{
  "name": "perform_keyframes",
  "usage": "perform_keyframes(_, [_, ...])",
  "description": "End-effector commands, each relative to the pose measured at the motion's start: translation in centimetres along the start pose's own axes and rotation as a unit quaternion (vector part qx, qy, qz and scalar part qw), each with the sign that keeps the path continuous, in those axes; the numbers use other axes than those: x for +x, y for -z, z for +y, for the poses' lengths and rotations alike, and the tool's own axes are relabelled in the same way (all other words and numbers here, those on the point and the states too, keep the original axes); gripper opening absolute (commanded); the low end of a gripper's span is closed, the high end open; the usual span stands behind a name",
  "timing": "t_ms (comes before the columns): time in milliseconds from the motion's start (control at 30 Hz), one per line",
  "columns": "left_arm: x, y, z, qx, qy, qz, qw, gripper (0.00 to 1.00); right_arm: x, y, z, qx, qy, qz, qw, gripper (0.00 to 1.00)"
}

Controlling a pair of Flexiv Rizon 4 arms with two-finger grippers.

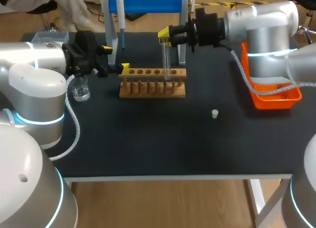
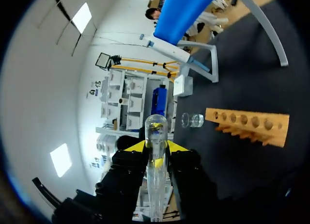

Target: Invert the test tube, pick up the pipette, mount the tip to pipette, aspirate from beaker and dispense into the tube, eject the tip, return the pipette, and cap with the stopper.

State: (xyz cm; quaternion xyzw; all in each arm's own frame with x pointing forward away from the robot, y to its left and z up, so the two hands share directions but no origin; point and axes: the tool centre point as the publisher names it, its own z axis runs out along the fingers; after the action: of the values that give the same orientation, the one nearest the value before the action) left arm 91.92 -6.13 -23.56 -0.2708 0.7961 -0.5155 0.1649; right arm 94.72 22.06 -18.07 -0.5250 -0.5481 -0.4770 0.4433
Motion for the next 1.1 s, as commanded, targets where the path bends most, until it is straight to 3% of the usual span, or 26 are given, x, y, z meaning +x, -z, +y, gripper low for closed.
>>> perform_keyframes(33, [0.0, 0.0, 0.0, 0.001, 0.0, -0.001, 1.0, 1.0, -0.7, 0.4, 0.5, 0.014, 0.017, 0.023, 1.0, 0.0])
perform_keyframes(667, [0.0, 0.0, 0.0, 0.001, 0.0, -0.001, 1.0, 1.0, -0.8, 1.1, 0.5, 0.037, 0.016, 0.099, 0.994, 0.0])
perform_keyframes(767, [0.0, 0.0, 0.0, 0.001, 0.0, -0.001, 1.0, 1.0, -0.8, 1.2, 0.4, 0.047, -0.01, 0.114, 0.992, 0.0])
perform_keyframes(1100, [0.0, 0.0, 0.0, 0.001, 0.0, -0.001, 1.0, 1.0, -1.0, 1.4, 0.5, 0.045, -0.009, 0.11, 0.993, 0.0])
